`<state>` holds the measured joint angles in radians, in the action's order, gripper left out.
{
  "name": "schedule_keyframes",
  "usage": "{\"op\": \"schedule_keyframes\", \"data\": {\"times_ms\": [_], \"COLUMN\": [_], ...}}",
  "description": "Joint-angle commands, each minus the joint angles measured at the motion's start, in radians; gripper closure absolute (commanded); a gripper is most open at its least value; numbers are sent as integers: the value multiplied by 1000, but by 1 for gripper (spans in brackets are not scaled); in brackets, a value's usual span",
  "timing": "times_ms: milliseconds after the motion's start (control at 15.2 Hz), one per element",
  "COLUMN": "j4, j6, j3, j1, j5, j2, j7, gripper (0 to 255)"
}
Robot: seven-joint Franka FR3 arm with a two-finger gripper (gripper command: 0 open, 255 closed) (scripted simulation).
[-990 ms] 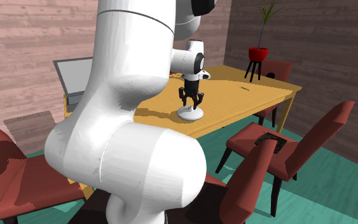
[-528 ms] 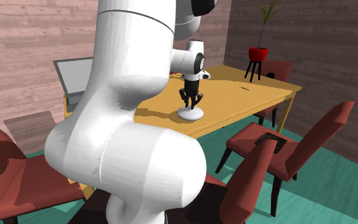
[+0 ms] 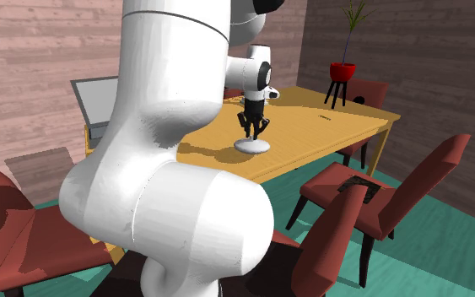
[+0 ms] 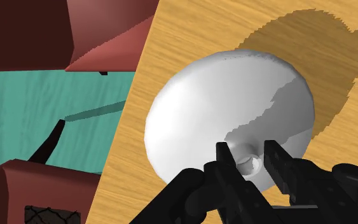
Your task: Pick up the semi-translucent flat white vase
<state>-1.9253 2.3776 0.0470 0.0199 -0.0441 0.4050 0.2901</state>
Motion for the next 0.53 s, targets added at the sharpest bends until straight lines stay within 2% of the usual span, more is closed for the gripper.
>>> {"op": "schedule_keyframes", "data": {"times_ms": [0, 462], "j4": [9, 33], "j6": [-24, -102], "j3": [0, 0], "j1": [0, -1], "j5": [0, 0], "j2": [-15, -69], "j7": [1, 4], "gripper": [255, 255]}}
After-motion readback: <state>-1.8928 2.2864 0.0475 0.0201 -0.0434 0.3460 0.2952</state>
